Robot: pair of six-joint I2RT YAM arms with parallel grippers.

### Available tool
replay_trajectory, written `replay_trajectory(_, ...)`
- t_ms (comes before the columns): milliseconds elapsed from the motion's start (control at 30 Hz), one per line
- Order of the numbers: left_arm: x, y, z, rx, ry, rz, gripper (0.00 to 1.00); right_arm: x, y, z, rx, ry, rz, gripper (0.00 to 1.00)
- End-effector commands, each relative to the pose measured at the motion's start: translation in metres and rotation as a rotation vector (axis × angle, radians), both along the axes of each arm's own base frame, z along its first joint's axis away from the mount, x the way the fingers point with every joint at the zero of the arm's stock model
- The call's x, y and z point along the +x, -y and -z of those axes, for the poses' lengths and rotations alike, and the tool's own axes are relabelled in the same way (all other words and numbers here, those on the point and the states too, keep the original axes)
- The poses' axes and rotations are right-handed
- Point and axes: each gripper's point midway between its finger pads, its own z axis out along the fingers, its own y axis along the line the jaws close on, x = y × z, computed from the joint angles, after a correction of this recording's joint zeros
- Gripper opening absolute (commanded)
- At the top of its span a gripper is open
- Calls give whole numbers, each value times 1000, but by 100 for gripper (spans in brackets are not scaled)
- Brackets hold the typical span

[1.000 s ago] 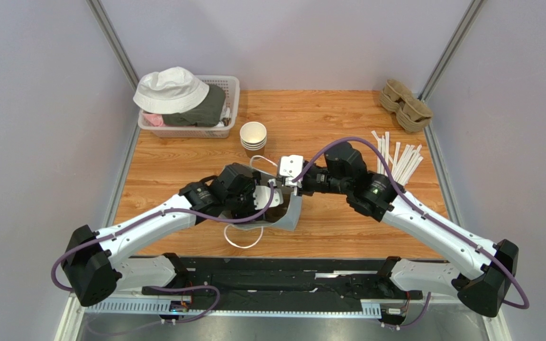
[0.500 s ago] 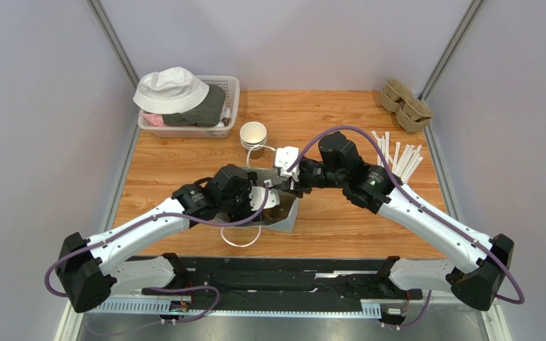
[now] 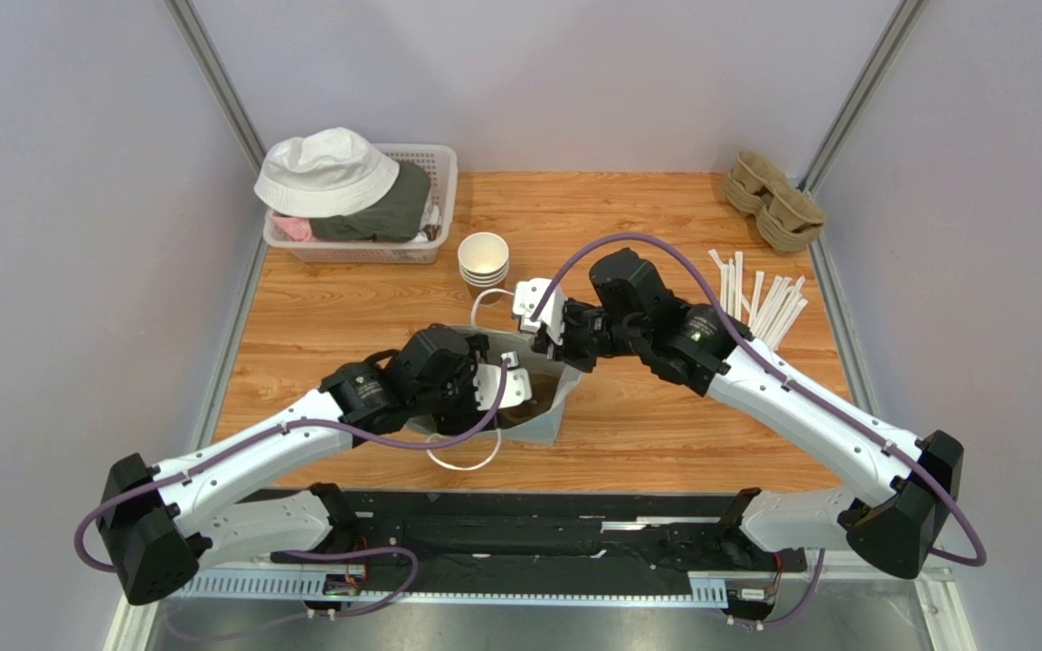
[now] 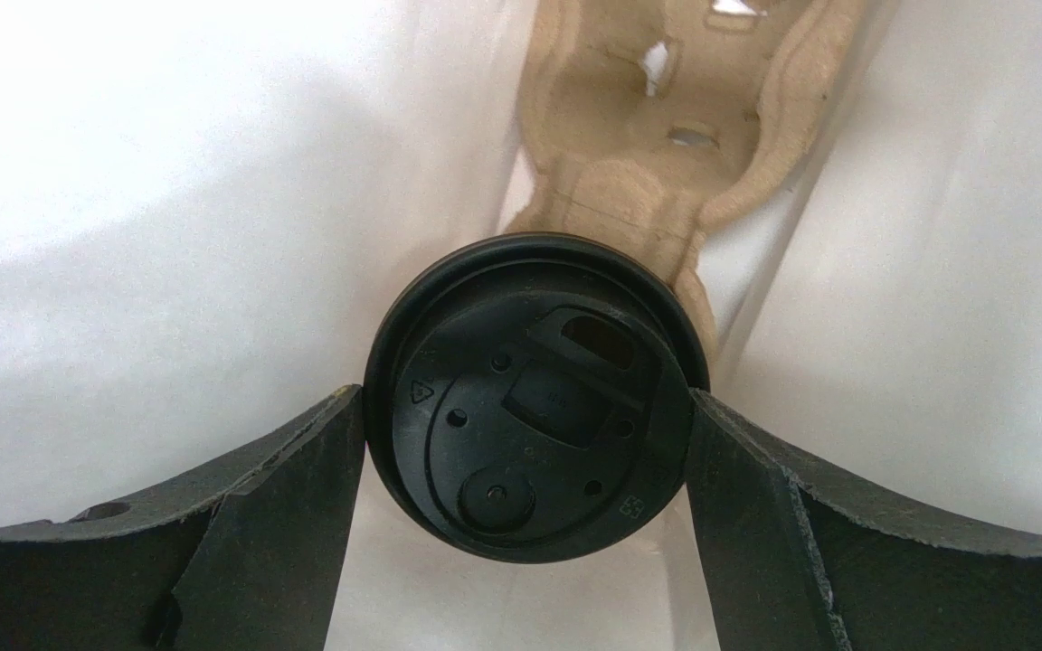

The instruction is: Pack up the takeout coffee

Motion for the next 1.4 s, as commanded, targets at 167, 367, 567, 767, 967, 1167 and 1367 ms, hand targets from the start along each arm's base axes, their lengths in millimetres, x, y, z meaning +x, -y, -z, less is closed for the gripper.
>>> replay_trajectory(167, 20, 7, -46, -109, 169, -39, 0, 45, 4, -70, 145, 303, 183, 0)
replay_trajectory(367, 32, 7, -40, -131, 232, -76, 0, 32, 12, -59, 126, 460, 170, 0)
replay_trajectory(567, 40, 10, -23, -170, 195, -191, 0, 20, 13, -45, 127, 601, 183, 0)
replay_trajectory(767, 36, 7, -30, -219, 185, -216, 0, 11, 13, -41, 138, 678, 155, 0)
replay_trajectory(967, 33, 2, -49, -250, 201, -231, 0, 10, 14, -39, 134, 694, 150, 0)
replay_trajectory(1167, 35, -4, -48, -231, 184, -285, 0, 7, 14, -40, 131, 705, 128, 0)
replay_trajectory(1367, 35, -10, -32, -174, 125, -348, 0, 6, 15, -43, 128, 722, 117, 0)
